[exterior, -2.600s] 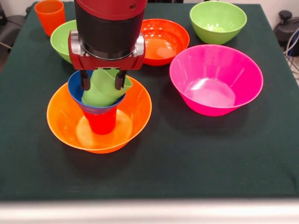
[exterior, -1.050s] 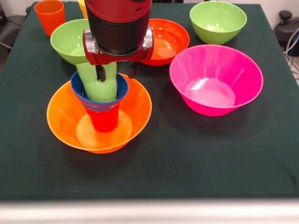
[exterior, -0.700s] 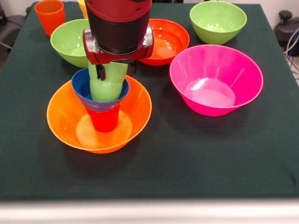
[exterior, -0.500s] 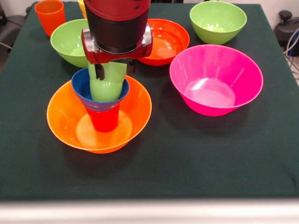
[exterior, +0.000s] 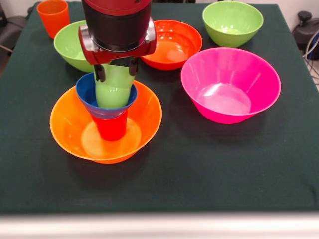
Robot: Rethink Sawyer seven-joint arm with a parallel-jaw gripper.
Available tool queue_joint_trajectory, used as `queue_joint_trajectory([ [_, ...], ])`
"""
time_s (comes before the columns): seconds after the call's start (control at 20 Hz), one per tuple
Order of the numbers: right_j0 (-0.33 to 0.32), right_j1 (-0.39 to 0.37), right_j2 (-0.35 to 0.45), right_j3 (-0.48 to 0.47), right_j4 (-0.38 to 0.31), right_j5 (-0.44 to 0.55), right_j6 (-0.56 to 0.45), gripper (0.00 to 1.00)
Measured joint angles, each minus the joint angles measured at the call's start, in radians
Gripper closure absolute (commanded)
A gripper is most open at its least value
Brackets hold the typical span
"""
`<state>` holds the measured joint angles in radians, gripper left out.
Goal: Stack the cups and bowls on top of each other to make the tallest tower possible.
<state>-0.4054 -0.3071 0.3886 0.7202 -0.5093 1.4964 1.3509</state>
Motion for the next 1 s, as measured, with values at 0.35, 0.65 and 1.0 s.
queue_joint_trajectory([
  [0.35,0.0,0.006,0.0,-0.045,-0.04,0.01,-0.075,0.0],
  [0.65,0.0,0.012,0.001,-0.089,-0.051,0.026,-0.117,0.0],
  [1.0,0.008,0.059,0.003,-0.243,-0.085,0.104,-0.122,0.0],
])
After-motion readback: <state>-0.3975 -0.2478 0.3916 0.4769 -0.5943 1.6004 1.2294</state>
